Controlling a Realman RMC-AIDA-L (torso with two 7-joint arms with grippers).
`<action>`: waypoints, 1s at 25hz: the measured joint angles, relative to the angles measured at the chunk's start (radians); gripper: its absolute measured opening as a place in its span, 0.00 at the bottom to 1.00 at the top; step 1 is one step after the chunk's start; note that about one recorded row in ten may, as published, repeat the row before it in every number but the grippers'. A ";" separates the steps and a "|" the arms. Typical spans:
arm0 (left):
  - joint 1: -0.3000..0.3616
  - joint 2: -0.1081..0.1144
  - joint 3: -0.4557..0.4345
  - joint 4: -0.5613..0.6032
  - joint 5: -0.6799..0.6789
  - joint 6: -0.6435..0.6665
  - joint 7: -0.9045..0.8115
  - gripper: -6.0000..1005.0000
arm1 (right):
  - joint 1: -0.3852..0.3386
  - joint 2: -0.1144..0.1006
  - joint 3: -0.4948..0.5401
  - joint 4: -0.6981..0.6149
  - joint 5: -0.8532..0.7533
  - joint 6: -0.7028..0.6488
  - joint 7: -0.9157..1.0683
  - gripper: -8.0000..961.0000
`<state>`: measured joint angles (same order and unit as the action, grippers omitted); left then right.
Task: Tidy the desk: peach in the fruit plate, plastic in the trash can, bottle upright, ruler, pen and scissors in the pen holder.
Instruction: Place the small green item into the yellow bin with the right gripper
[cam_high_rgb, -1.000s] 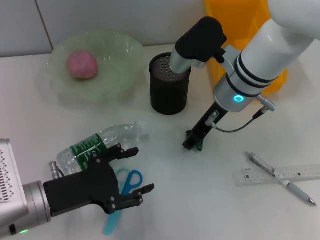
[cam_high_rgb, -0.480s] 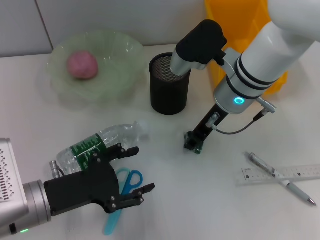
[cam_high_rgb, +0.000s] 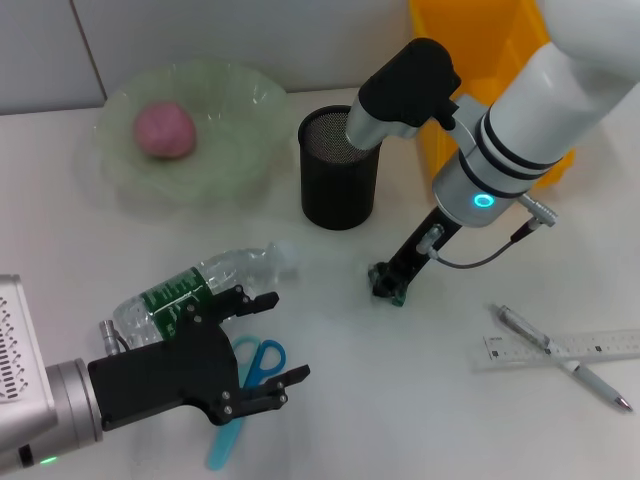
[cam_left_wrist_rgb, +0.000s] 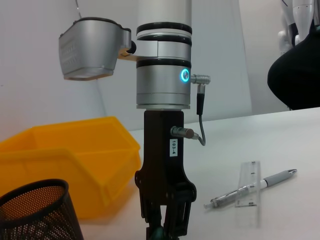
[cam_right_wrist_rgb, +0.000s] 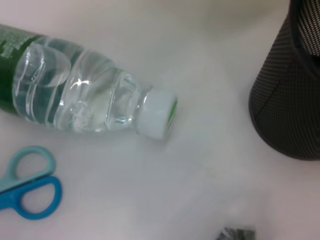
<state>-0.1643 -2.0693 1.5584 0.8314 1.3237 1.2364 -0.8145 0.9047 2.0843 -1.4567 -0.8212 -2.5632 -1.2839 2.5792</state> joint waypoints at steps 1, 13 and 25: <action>0.000 0.000 0.000 0.000 0.000 0.000 0.000 0.78 | -0.003 -0.001 0.001 -0.005 0.000 -0.001 0.000 0.39; -0.002 0.000 -0.007 0.005 0.000 0.013 0.000 0.78 | -0.094 -0.005 0.122 -0.252 -0.045 -0.112 0.010 0.29; -0.004 0.000 -0.005 0.002 0.000 0.018 0.000 0.78 | -0.154 -0.010 0.307 -0.487 -0.236 -0.167 0.014 0.25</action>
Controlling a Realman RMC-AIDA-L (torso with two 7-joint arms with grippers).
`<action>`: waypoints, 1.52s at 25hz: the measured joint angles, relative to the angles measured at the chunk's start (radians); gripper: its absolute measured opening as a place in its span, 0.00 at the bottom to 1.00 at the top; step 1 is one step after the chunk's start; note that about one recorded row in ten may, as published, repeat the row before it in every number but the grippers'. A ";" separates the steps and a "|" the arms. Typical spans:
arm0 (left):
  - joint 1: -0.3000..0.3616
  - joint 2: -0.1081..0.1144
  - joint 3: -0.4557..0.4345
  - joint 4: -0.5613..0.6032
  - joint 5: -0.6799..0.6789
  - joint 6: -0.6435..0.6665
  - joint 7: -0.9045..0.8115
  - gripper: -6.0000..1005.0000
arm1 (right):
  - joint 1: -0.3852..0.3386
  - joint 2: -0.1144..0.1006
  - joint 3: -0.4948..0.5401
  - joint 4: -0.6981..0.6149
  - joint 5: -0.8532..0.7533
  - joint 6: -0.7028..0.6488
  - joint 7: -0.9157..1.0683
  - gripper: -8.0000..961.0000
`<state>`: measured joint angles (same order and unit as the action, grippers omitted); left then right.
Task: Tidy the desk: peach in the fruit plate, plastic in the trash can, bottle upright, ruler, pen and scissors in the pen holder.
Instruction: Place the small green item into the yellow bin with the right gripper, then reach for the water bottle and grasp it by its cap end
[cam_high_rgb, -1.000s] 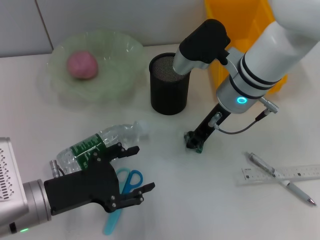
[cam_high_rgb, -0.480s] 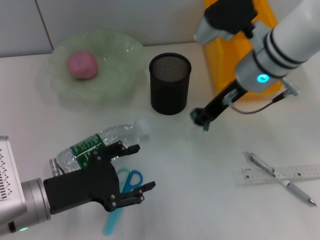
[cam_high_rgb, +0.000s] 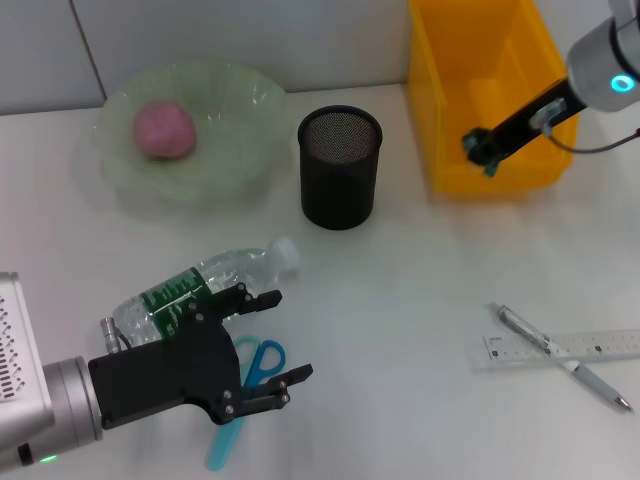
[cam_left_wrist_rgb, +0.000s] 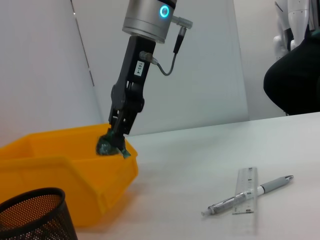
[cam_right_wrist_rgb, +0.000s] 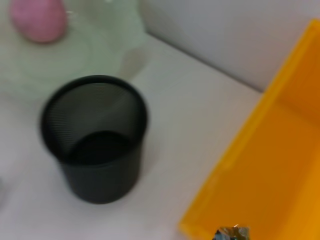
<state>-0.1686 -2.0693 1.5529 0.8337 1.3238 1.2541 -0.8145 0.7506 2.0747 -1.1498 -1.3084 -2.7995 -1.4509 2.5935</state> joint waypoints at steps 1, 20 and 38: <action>0.000 0.000 0.000 0.000 0.000 0.000 0.000 0.78 | 0.000 0.000 0.002 -0.005 -0.019 0.007 -0.001 0.25; 0.005 0.000 -0.001 0.001 0.000 0.006 -0.001 0.78 | 0.037 0.000 -0.021 0.161 -0.120 0.378 -0.039 0.33; 0.009 0.002 -0.027 0.001 0.000 0.045 -0.006 0.78 | -0.073 -0.002 0.009 0.021 0.182 0.285 -0.183 0.86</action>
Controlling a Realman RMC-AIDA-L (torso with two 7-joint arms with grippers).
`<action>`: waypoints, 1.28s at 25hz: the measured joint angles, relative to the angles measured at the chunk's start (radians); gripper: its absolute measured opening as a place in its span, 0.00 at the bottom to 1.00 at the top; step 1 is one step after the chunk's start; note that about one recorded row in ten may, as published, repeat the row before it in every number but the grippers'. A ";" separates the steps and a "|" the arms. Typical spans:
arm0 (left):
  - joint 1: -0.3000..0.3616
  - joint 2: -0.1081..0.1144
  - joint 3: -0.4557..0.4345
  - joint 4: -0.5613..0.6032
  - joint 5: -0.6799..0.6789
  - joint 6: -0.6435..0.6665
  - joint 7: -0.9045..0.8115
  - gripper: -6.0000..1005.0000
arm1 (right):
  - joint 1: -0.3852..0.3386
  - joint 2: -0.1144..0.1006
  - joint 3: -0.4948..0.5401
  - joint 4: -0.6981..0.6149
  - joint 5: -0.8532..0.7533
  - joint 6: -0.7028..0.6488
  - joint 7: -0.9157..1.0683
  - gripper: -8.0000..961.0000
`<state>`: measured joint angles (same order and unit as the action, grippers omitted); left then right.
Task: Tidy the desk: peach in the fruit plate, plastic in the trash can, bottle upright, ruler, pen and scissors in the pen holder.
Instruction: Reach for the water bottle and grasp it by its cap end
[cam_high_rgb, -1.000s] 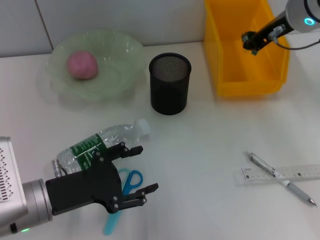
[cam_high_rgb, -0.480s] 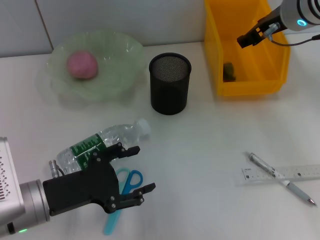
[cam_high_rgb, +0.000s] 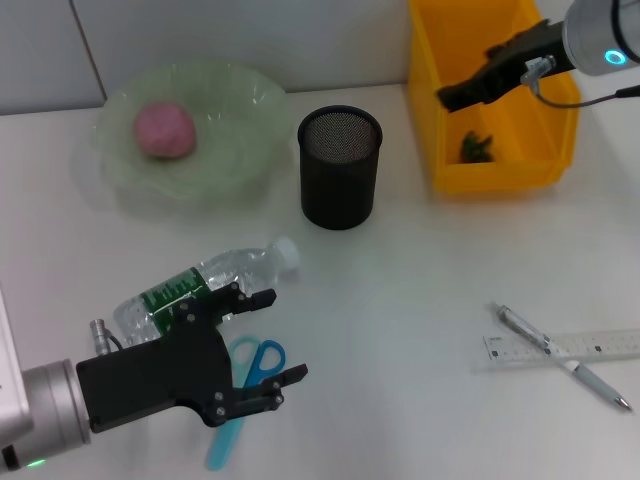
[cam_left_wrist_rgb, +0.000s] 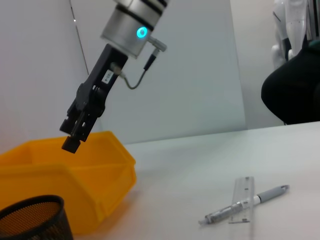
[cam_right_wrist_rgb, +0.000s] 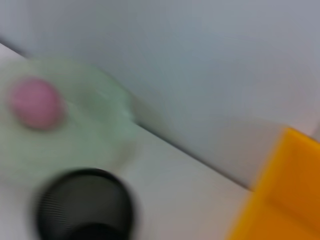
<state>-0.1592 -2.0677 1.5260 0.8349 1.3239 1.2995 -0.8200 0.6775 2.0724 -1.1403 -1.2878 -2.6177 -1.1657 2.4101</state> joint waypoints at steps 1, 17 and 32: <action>0.002 0.000 -0.009 -0.001 0.000 0.008 0.000 0.78 | -0.018 -0.001 0.010 -0.013 0.064 -0.019 -0.037 0.86; 0.043 0.005 -0.150 0.158 0.026 0.026 -0.282 0.78 | -0.205 -0.046 0.351 0.296 0.660 -0.358 -0.840 0.86; -0.167 0.001 -0.197 0.342 0.485 -0.154 -0.780 0.78 | -0.192 -0.153 0.431 0.644 0.659 -0.449 -1.148 0.86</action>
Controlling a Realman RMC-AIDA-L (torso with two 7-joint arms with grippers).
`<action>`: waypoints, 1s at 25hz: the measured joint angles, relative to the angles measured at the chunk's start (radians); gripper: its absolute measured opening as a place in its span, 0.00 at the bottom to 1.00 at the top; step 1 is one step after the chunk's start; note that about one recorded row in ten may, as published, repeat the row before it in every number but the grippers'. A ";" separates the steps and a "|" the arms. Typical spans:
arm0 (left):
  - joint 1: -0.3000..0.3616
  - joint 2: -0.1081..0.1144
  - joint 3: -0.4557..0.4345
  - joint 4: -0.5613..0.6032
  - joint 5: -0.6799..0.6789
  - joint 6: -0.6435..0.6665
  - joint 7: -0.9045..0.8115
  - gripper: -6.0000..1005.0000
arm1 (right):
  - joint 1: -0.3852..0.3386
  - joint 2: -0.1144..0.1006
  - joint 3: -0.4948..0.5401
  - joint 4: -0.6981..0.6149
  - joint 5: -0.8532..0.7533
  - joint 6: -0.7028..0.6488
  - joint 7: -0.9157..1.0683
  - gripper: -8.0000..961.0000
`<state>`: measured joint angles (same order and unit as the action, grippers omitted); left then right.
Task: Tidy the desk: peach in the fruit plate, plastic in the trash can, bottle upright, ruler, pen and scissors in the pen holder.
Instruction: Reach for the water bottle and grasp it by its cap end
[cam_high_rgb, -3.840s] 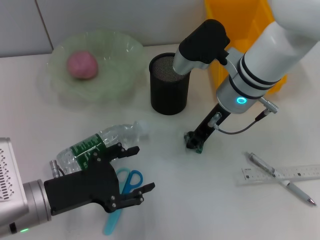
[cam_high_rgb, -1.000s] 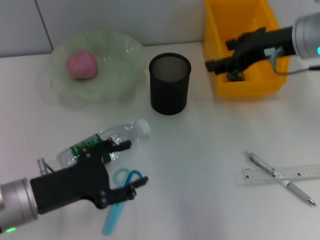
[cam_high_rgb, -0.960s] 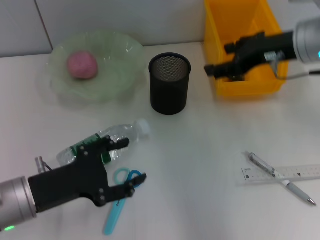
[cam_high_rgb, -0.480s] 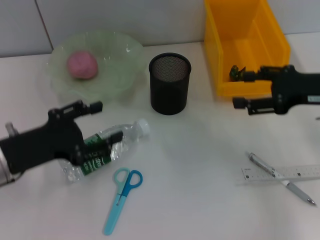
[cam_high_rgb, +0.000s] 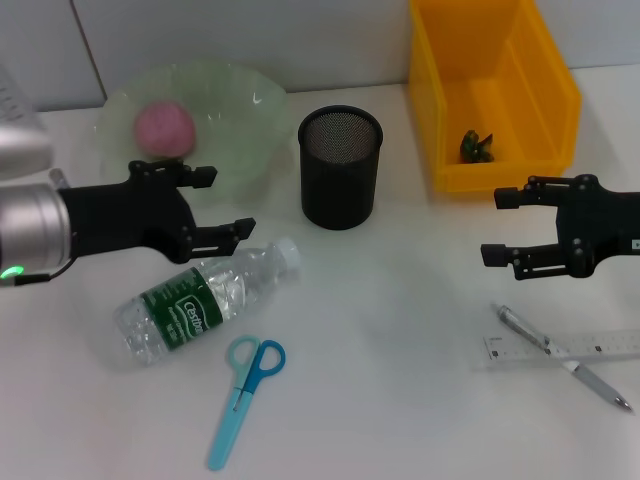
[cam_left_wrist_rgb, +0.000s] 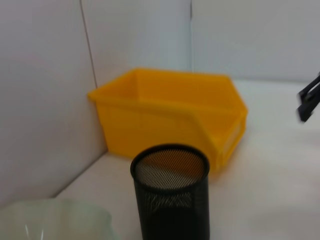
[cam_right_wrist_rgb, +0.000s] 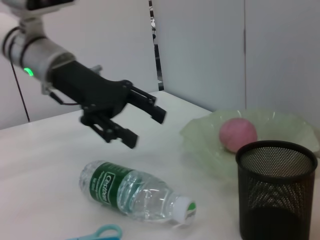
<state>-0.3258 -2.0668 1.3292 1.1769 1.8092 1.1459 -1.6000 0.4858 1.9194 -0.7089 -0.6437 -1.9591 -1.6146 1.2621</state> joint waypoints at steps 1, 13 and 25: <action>-0.030 -0.001 0.000 -0.008 0.051 -0.012 -0.033 0.78 | -0.003 0.000 0.001 0.004 0.002 -0.002 -0.009 0.86; -0.150 -0.003 0.104 -0.030 0.259 -0.014 -0.249 0.78 | 0.013 0.004 0.017 0.041 -0.057 -0.011 0.001 0.86; -0.265 -0.004 0.109 -0.135 0.358 -0.050 -0.365 0.78 | 0.013 -0.006 0.010 0.011 -0.069 -0.032 0.039 0.86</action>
<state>-0.5909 -2.0705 1.4383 1.0422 2.1668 1.0963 -1.9648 0.4993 1.9135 -0.6988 -0.6330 -2.0279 -1.6467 1.3010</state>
